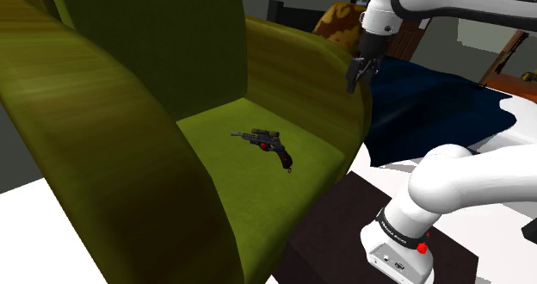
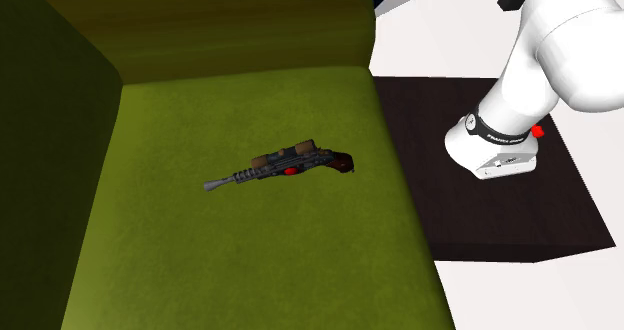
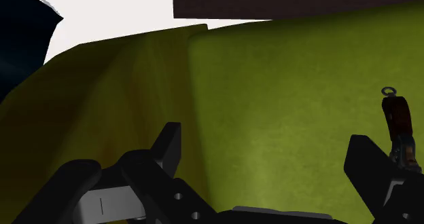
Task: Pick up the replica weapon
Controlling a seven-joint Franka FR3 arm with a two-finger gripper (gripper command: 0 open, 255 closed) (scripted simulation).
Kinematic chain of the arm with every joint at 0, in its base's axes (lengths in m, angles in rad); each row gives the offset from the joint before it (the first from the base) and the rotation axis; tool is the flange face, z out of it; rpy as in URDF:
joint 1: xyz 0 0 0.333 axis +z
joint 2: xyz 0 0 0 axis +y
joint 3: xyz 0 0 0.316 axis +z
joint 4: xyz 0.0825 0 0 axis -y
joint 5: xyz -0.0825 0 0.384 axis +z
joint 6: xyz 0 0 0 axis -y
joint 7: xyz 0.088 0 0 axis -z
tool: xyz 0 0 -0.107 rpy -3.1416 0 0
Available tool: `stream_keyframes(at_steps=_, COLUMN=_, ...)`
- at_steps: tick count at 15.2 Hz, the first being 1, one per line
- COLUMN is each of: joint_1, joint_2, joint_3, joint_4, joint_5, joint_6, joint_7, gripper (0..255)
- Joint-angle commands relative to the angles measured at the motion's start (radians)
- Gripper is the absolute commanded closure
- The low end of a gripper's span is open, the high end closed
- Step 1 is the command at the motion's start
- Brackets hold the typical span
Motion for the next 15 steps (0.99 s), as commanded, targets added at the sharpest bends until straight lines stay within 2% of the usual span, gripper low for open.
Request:
stream_keyframes(at_steps=1, joint_1=0.0, joint_2=0.0, joint_3=0.0, joint_4=0.0, joint_5=0.0, joint_6=0.0, joint_7=0.0, gripper=0)
stream_keyframes(at_steps=8, joint_1=0.038, joint_2=0.232, joint_3=0.059, joint_4=0.04, joint_5=0.049, joint_6=0.132, joint_7=0.044, gripper=0)
stream_keyframes(at_steps=15, joint_1=0.07, joint_2=0.483, joint_3=0.116, joint_4=0.133, joint_5=0.076, joint_6=0.235, joint_7=0.083, gripper=0)
